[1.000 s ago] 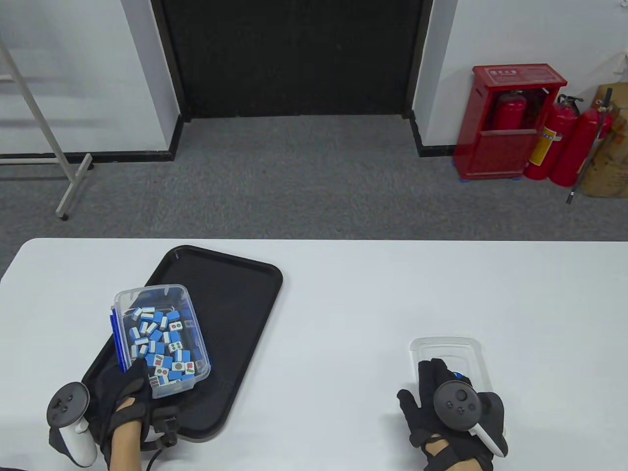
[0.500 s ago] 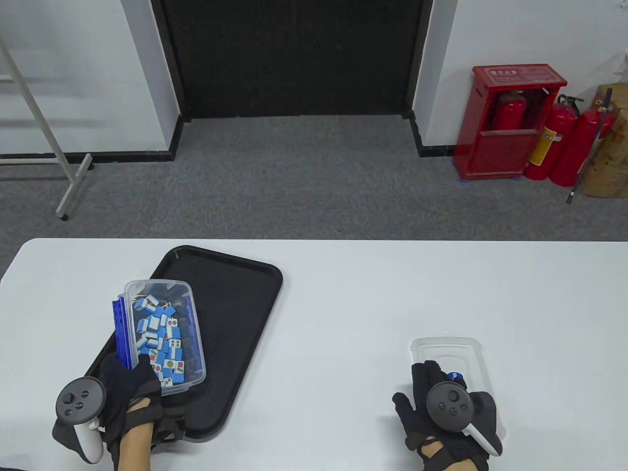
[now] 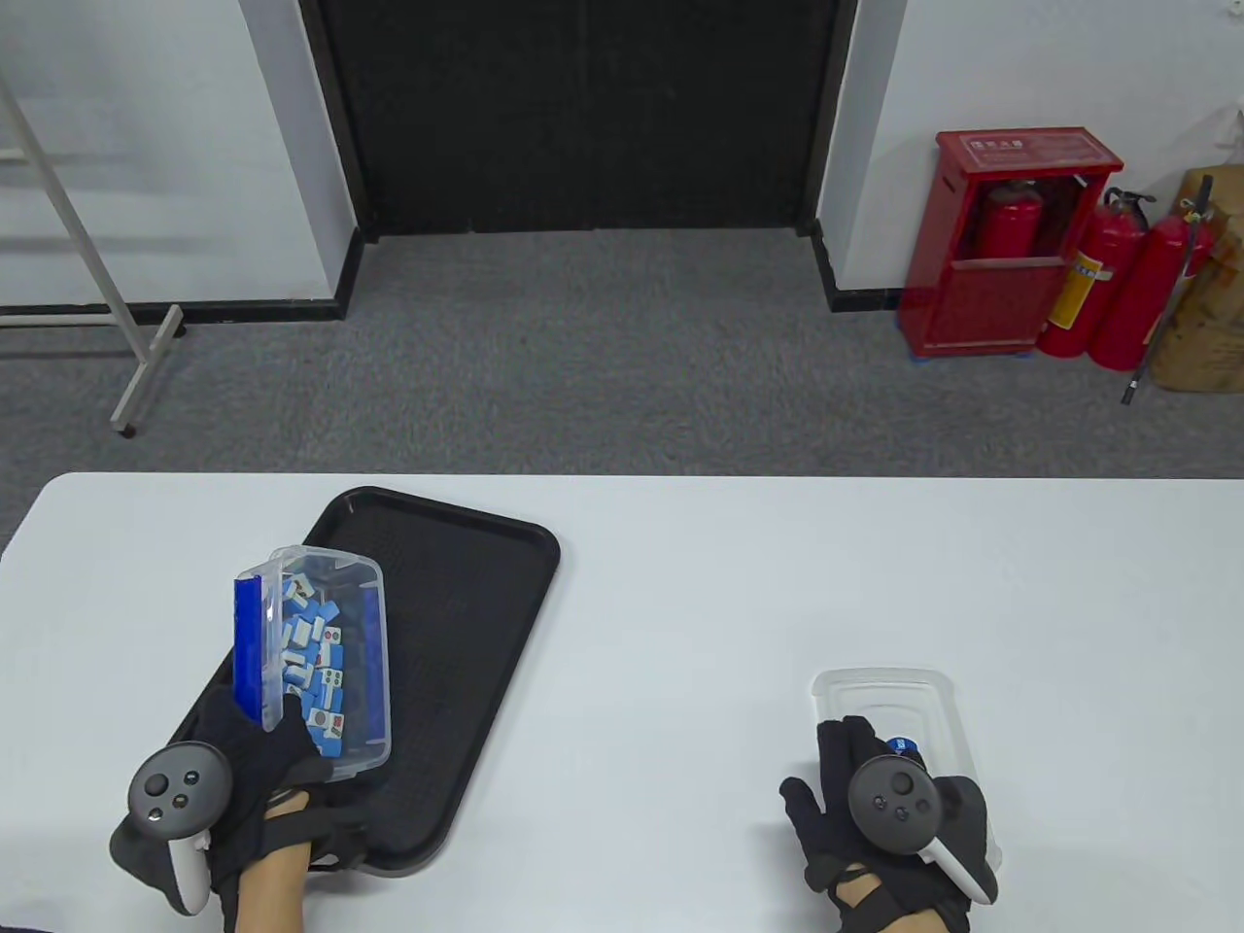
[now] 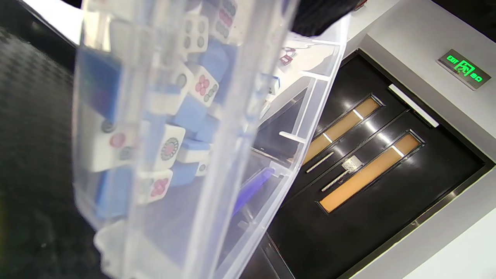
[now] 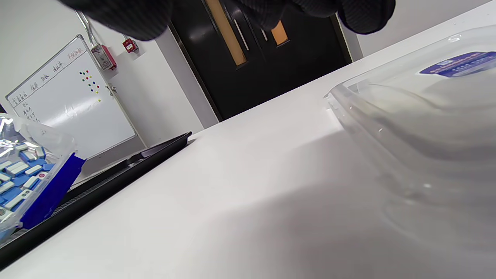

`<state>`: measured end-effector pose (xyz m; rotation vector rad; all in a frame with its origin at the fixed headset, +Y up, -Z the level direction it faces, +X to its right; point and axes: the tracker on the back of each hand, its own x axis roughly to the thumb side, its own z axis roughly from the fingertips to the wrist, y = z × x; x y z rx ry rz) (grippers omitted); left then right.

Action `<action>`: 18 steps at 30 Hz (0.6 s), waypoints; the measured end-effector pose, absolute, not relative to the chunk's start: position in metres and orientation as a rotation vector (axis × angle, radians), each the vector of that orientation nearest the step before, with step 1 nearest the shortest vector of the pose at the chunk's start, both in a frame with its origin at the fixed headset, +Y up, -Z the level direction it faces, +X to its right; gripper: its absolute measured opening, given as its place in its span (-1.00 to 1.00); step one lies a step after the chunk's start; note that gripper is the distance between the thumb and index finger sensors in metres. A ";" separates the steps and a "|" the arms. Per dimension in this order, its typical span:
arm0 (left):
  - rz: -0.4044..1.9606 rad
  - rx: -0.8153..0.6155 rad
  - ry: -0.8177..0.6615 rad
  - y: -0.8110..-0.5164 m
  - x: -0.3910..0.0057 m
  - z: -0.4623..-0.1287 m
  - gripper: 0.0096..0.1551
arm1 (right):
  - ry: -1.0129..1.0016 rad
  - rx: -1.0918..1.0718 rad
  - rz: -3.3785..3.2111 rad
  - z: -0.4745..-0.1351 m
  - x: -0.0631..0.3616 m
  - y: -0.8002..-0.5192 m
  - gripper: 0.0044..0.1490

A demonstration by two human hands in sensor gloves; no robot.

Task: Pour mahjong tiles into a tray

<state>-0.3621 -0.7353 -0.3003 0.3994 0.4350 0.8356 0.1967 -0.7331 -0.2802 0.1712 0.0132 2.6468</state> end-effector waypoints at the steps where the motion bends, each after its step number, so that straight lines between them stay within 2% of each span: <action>1: 0.820 0.401 0.432 -0.735 -0.361 -0.301 -0.10 | 0.013 0.172 2.647 -0.280 0.197 -0.733 0.00; 18: 0.665 0.393 0.373 -0.732 -0.338 -0.311 -0.10 | 0.038 0.159 2.644 -0.280 0.197 -0.734 0.00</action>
